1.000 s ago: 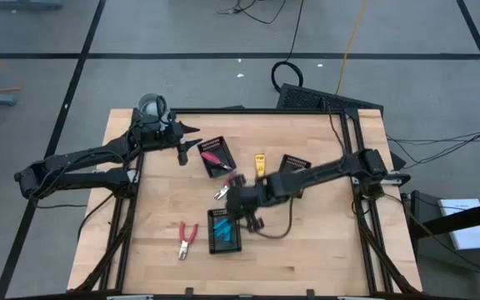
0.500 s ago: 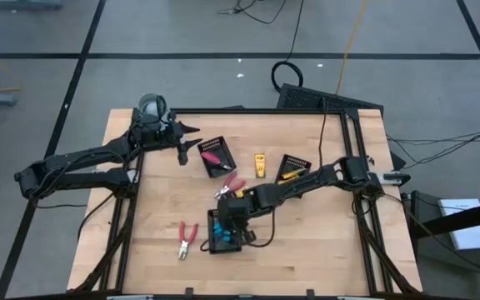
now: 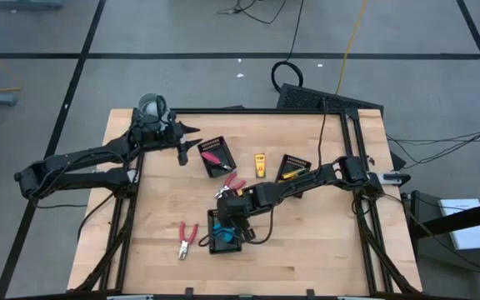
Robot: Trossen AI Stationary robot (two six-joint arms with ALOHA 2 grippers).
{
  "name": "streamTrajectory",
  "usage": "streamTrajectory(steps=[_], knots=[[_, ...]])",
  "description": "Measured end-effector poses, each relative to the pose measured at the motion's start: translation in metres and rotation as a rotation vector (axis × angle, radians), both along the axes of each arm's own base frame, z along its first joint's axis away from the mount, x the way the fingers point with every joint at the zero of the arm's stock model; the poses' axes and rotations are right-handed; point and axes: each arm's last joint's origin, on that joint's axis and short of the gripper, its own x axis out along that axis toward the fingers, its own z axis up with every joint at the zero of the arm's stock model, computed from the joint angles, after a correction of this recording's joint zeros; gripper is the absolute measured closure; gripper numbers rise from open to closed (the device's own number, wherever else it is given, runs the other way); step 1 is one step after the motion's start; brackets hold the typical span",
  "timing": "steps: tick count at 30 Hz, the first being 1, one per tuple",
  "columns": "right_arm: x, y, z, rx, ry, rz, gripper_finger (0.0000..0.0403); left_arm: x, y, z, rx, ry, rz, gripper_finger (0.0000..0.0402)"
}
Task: Pick & Place School Supplies
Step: Put the yellow crayon box into the right black basket
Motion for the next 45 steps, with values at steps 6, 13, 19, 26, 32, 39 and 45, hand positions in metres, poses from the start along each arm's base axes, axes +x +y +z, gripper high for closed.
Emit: streamTrajectory(steps=[6, 13, 19, 26, 32, 39, 45], knots=[[-0.006, -0.011, 0.013, -0.211, -0.021, -0.128, 0.0210, 0.000, 0.000, 0.000, 0.004, 0.001, -0.002, 0.0225], [-0.019, -0.069, 0.044, -0.294, 0.017, -0.304, 0.0200, 0.000, 0.000, 0.000, 0.005, 0.004, -0.006, 0.0225], [-0.032, -0.130, 0.048, -0.267, 0.048, -0.486, 0.0200, 0.000, -0.001, -0.001, -0.019, -0.003, -0.045, 0.0225], [-0.058, -0.185, 0.026, -0.171, 0.020, -0.766, 0.0199, 0.001, -0.005, -0.002, -0.043, 0.004, -0.086, 0.0225], [-0.083, -0.206, 0.008, -0.045, 0.061, -0.910, 0.0193, 0.004, -0.010, -0.002, -0.043, 0.005, -0.127, 0.0225], [-0.092, -0.208, -0.004, 0.032, 0.132, -0.951, 0.0181, 0.006, -0.014, -0.002, -0.032, 0.008, -0.149, 0.0225], [-0.093, -0.211, -0.004, 0.154, 0.155, -1.027, 0.0170, 0.007, -0.015, -0.002, -0.033, 0.007, -0.162, 0.0225]])
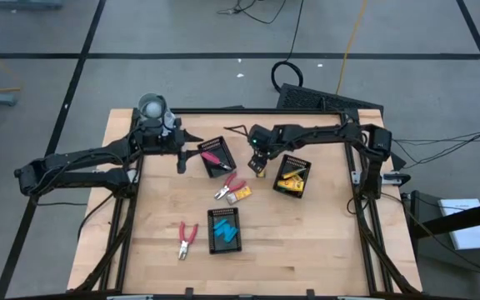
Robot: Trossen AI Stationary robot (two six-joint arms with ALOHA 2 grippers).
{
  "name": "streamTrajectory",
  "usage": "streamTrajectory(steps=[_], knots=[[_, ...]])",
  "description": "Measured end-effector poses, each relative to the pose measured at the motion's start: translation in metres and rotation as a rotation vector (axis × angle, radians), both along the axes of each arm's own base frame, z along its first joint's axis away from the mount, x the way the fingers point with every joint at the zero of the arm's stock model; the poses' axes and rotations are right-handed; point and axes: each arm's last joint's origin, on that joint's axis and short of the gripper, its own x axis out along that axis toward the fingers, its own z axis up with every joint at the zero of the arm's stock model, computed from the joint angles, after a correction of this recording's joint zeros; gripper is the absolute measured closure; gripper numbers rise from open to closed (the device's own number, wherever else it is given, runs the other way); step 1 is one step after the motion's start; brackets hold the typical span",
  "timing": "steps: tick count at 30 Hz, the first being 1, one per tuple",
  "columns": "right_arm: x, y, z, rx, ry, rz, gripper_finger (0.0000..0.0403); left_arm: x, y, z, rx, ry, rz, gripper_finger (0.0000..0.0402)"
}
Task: Pick & Place School Supplies
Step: Put the yellow crayon box into the right black basket
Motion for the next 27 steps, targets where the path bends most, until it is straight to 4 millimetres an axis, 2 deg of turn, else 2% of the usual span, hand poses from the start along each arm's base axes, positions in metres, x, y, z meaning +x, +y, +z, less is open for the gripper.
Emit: streamTrajectory(steps=[6, 16, 22, 27], knots=[[0.001, -0.003, -0.005, 0.055, -0.004, -0.048, 0.0170, 0.000, 0.000, 0.000, 0.000, 0.000, -0.001, 0.0225], [-0.007, -0.002, -0.021, 0.118, 0.120, -0.052, 0.0169, 0.000, -0.001, 0.000, 0.005, 0.000, -0.015, 0.0225], [-0.005, -0.003, -0.032, 0.154, 0.151, -0.063, 0.0169, 0.000, -0.001, 0.000, 0.005, 0.001, -0.015, 0.0225], [0.002, -0.004, -0.040, 0.198, 0.107, -0.055, 0.0169, 0.000, -0.001, 0.000, 0.006, 0.002, -0.017, 0.0225]])
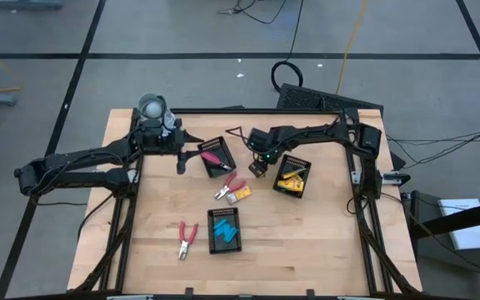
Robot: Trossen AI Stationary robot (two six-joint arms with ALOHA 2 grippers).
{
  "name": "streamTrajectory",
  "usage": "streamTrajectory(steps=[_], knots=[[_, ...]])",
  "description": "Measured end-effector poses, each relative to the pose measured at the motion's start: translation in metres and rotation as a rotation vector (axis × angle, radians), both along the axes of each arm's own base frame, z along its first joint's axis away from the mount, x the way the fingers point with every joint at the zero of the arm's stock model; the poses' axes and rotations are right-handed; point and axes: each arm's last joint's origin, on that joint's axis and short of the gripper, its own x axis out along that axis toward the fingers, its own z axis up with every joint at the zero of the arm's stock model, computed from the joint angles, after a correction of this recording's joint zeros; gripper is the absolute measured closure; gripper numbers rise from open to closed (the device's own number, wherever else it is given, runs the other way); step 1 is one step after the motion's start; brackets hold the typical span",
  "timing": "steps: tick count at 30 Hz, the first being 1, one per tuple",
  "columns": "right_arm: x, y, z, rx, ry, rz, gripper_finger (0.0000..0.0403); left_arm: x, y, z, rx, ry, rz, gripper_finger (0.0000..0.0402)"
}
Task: Pick & Place School Supplies
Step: Put the yellow crayon box into the right black basket
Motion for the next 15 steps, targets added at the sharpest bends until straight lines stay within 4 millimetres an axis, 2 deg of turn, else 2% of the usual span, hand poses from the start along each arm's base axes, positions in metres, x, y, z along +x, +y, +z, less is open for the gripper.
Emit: streamTrajectory(steps=[9, 15], knots=[[0.010, -0.001, 0.003, 0.029, -0.104, 0.000, 0.0169, 0.000, 0.000, 0.000, 0.009, 0.007, -0.002, 0.0225], [0.026, 0.008, 0.010, 0.115, -0.278, 0.045, 0.0169, 0.000, 0.000, -0.001, 0.011, 0.009, -0.002, 0.0225]])
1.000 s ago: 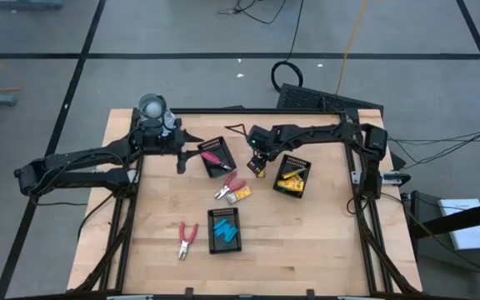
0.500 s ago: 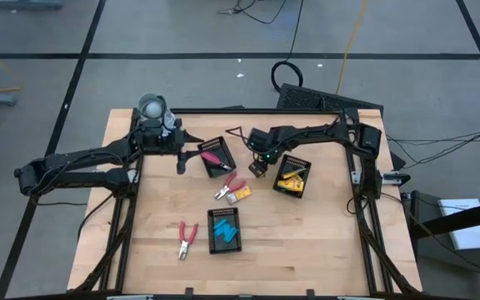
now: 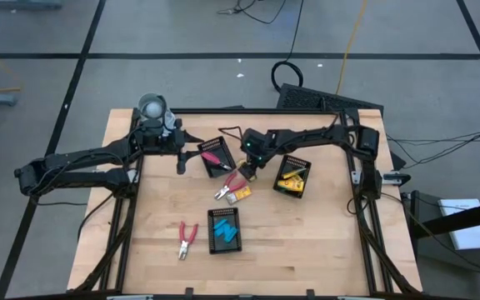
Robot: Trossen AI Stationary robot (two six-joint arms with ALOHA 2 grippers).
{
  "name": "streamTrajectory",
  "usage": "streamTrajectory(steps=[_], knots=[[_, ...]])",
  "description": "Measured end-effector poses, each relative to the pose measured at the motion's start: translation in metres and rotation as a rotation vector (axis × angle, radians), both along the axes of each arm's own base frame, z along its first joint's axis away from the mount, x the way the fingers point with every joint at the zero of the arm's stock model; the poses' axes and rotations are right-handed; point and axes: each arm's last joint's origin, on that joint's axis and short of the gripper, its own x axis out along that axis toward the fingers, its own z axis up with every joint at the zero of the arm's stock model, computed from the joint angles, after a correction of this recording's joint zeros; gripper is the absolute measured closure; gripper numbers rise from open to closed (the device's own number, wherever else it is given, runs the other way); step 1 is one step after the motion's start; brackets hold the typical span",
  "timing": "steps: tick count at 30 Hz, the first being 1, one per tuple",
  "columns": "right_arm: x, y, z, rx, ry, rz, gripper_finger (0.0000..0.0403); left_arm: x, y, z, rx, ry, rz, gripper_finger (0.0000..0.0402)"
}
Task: Pick & Place School Supplies
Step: Put the yellow crayon box into the right black basket
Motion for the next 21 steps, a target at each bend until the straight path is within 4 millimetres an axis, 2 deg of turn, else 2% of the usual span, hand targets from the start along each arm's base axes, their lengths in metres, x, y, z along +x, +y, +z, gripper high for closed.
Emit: streamTrajectory(steps=[9, 15, 21], knots=[[-0.002, 0.009, -0.007, -0.081, 0.081, 0.024, 0.0170, 0.000, 0.000, 0.000, -0.001, -0.001, 0.001, 0.0225], [0.003, 0.023, -0.019, -0.153, 0.120, 0.094, 0.0170, 0.000, 0.000, 0.000, -0.001, -0.002, 0.001, 0.0225], [0.006, 0.036, -0.020, -0.245, 0.135, 0.156, 0.0170, 0.000, 0.000, 0.000, 0.001, -0.004, 0.001, 0.0225]])
